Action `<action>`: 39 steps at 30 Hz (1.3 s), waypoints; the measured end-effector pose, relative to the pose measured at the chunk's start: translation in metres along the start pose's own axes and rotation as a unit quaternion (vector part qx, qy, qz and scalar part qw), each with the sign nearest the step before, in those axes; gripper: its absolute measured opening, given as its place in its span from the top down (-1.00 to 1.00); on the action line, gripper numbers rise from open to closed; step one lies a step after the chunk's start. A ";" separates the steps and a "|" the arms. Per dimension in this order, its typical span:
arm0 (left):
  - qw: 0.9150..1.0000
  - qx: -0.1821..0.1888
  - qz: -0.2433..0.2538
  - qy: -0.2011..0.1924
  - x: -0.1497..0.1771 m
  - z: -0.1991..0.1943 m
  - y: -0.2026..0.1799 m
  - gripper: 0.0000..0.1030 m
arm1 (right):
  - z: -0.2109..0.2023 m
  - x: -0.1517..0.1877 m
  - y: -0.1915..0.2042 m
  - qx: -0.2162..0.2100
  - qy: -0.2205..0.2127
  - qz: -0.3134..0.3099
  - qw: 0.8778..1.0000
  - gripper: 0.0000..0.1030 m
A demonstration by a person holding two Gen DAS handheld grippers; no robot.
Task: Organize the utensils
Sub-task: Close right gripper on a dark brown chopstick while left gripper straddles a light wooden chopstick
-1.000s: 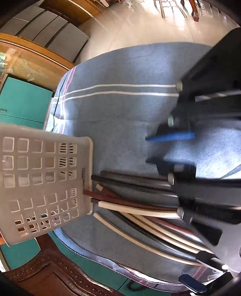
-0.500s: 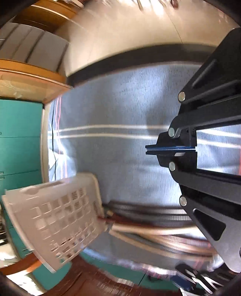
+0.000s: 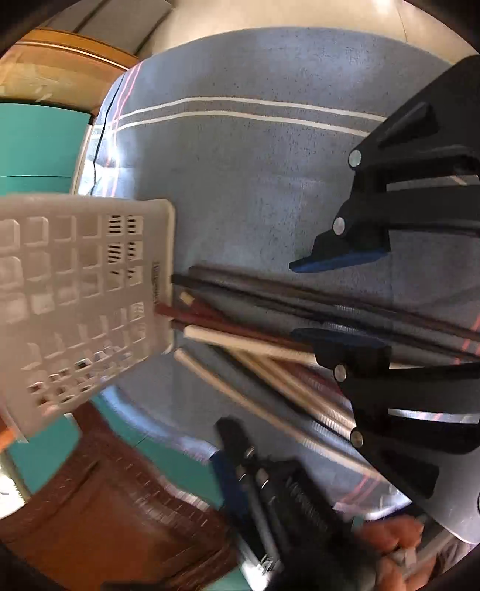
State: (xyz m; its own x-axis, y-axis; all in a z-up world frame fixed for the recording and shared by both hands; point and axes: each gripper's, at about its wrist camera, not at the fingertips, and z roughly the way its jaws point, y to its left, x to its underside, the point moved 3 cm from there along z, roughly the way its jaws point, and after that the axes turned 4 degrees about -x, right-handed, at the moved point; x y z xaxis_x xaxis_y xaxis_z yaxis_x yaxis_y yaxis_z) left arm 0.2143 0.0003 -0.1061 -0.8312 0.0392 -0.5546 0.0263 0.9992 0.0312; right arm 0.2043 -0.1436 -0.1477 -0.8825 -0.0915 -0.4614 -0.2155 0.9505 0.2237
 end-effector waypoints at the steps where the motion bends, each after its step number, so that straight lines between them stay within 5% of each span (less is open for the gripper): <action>1: 1.000 0.003 0.001 -0.004 0.000 -0.002 -0.002 0.14 | 0.001 -0.001 0.003 0.010 -0.001 -0.007 1.000 0.43; 4: 1.000 0.002 0.013 -0.009 0.006 -0.005 -0.010 0.14 | -0.001 -0.001 0.003 0.004 0.008 0.001 1.000 0.74; 18: 0.999 -0.025 0.021 0.043 0.020 0.024 -0.008 0.17 | -0.021 0.000 -0.053 0.009 -0.005 0.074 0.997 0.75; 21: 0.999 -0.001 0.013 0.046 0.022 0.020 -0.011 0.57 | -0.027 0.000 -0.061 0.005 -0.013 0.073 0.997 0.75; 23: 0.999 0.007 0.016 0.047 0.022 0.022 -0.018 0.66 | -0.034 0.006 -0.060 0.000 -0.016 0.069 0.997 0.75; 31: 0.993 0.095 0.014 0.066 0.037 0.007 -0.031 0.73 | -0.021 0.013 -0.047 0.007 -0.009 0.057 0.998 0.74; 39: 0.997 0.050 0.027 0.043 0.050 -0.001 -0.041 0.71 | -0.014 0.010 -0.041 0.018 -0.014 0.055 0.998 0.74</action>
State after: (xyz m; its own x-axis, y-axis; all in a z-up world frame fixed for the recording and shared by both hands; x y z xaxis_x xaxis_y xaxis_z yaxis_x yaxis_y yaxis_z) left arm 0.1707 -0.0392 -0.1342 -0.8716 0.0960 -0.4807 0.1234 0.9920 -0.0257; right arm 0.1986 -0.1872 -0.1496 -0.8880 0.0213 -0.4593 -0.1030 0.9643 0.2438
